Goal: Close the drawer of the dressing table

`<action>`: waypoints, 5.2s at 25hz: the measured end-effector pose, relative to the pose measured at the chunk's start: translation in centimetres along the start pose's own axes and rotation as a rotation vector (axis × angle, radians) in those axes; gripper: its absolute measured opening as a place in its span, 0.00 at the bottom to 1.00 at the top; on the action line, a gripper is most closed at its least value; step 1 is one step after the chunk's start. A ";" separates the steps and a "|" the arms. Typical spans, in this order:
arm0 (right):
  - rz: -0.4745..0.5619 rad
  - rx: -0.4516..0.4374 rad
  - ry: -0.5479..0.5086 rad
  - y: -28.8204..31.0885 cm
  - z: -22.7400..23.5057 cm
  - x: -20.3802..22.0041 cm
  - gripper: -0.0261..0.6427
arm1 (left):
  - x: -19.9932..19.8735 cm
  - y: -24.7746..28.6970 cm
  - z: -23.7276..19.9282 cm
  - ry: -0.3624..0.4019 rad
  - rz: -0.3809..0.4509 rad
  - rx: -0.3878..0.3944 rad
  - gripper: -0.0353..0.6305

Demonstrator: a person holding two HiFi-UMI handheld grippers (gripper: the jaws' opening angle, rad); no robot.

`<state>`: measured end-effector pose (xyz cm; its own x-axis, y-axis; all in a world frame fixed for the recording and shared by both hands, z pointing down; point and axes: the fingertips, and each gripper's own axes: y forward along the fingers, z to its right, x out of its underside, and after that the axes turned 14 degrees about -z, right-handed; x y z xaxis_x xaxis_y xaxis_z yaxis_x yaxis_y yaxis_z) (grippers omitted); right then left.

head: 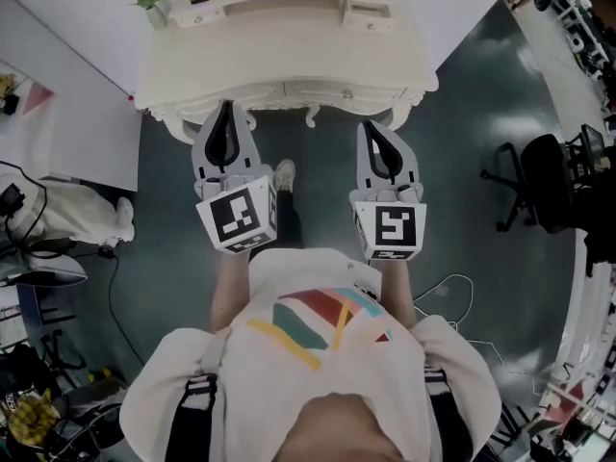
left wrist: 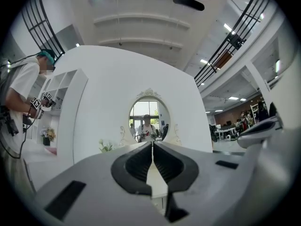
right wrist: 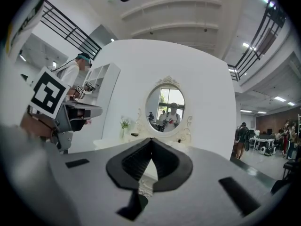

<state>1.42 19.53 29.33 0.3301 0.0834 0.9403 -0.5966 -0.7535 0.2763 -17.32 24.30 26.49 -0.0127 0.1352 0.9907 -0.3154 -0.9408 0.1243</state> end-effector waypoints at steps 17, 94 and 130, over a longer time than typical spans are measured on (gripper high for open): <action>-0.036 0.041 -0.034 24.8 4.5 -8.1 0.04 | -3.2 24.7 -7.7 -0.017 -0.034 -0.013 0.07; -0.129 0.295 0.182 23.3 32.6 2.2 0.04 | 0.9 41.3 27.5 0.037 -0.202 0.322 0.10; -0.307 0.267 0.179 22.9 32.1 10.0 0.04 | 21.2 46.4 32.5 0.075 -0.597 0.246 0.20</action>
<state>14.51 -17.87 38.64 0.3164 0.4237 0.8487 -0.2734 -0.8160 0.5093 -1.39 -26.63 54.99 0.0286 0.6697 0.7421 -0.0627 -0.7398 0.6699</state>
